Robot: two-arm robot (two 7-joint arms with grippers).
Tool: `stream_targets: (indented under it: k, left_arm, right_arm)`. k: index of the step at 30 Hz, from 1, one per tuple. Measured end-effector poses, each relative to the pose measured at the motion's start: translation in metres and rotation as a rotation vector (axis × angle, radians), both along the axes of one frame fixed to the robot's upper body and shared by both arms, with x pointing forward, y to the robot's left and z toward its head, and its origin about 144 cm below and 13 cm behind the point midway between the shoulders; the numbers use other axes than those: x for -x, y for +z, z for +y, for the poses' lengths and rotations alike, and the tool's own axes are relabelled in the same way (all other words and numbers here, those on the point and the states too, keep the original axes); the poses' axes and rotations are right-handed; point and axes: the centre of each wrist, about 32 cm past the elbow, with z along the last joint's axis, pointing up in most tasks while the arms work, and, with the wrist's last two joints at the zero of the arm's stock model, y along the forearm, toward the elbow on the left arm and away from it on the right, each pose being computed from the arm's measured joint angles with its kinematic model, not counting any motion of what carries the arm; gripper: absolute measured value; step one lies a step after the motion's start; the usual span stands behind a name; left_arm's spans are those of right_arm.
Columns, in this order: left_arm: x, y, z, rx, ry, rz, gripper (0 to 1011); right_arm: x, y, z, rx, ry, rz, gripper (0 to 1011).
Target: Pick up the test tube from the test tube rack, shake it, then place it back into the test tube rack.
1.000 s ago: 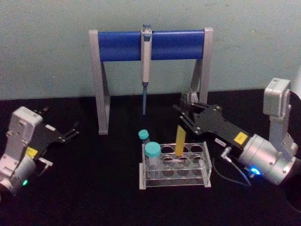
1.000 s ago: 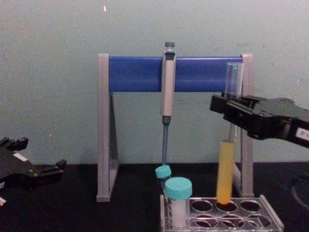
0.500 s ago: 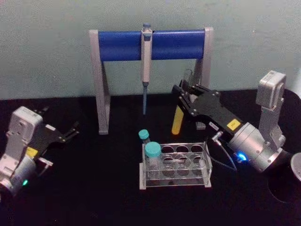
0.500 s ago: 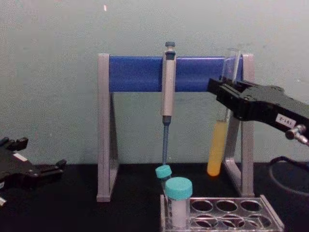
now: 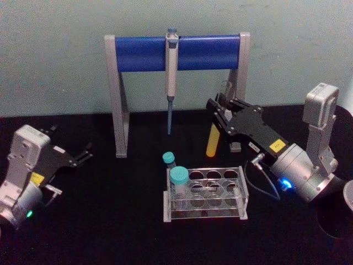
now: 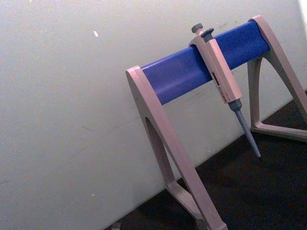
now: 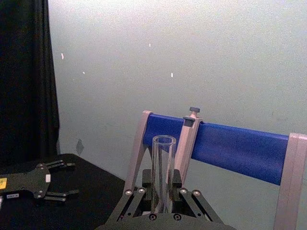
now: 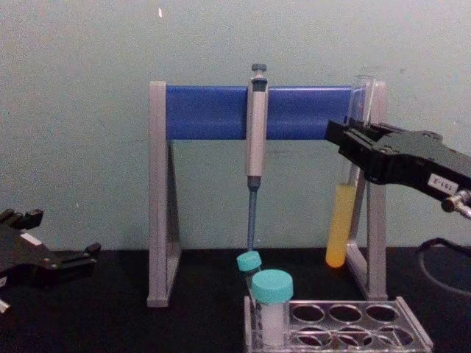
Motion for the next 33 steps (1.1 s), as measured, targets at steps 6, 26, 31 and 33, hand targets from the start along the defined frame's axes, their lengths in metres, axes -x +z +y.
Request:
stream_targets:
  k: [6,26,31,33]
  left_arm:
    - [0.0,0.0,0.0,0.0,0.0,0.0,1001]
    - [0.0,0.0,0.0,0.0,0.0,0.0,1001]
    - [0.0,0.0,0.0,0.0,0.0,0.0,1001]
    - [0.0,0.0,0.0,0.0,0.0,0.0,1001]
  right_arm:
    - [0.0001,0.0002,0.0004,0.0,0.004,0.001,234]
    - [0.0001,0.0019,0.0003,0.001,0.012,0.002,233]
    - [0.0003,0.0017,-0.0001,0.0,0.014,0.003,233]
    - [0.0004,0.0018,-0.0004,0.001,0.016,0.002,233]
